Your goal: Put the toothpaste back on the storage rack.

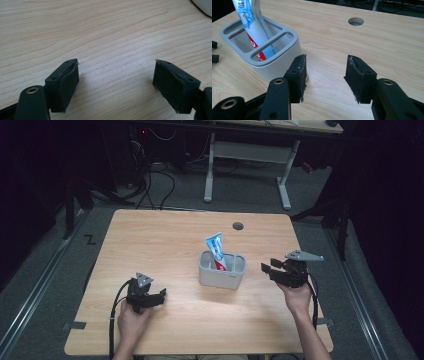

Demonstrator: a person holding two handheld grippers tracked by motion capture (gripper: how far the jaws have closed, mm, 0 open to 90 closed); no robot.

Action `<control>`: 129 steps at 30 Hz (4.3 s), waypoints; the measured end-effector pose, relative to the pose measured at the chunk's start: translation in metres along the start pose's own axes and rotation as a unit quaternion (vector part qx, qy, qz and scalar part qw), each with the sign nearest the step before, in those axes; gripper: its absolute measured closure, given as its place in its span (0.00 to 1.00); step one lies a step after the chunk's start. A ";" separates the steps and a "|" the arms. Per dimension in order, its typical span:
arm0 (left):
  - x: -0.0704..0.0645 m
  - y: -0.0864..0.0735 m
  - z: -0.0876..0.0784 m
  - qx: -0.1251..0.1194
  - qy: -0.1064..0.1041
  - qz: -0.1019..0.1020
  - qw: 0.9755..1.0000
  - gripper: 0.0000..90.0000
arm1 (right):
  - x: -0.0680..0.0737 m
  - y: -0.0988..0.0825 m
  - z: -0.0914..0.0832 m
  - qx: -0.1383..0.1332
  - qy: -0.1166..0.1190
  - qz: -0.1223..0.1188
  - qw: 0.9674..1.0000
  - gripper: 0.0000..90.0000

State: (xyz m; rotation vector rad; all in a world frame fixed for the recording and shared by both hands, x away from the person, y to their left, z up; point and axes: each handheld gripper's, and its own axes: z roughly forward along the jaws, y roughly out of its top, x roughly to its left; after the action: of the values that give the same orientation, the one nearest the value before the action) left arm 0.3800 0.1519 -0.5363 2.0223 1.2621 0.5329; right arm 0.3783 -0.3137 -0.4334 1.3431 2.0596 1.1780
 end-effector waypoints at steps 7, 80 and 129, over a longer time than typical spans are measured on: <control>0.000 0.000 0.000 0.000 0.000 0.001 1.000 0.24 | -0.003 -0.009 0.002 0.003 -0.002 0.008 1.000 0.57; 0.000 0.000 0.000 0.000 0.000 0.000 1.000 0.23 | -0.003 -0.056 0.067 0.071 -0.029 0.021 0.997 0.60; 0.000 -0.001 0.000 -0.001 0.000 0.001 1.000 0.23 | 0.017 -0.063 0.085 0.079 -0.064 -0.029 0.994 0.45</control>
State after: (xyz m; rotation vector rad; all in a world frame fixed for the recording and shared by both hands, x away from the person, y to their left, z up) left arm 0.3791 0.1522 -0.5366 2.0212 1.2600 0.5350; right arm 0.3975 -0.2738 -0.5311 1.3817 2.1202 0.8978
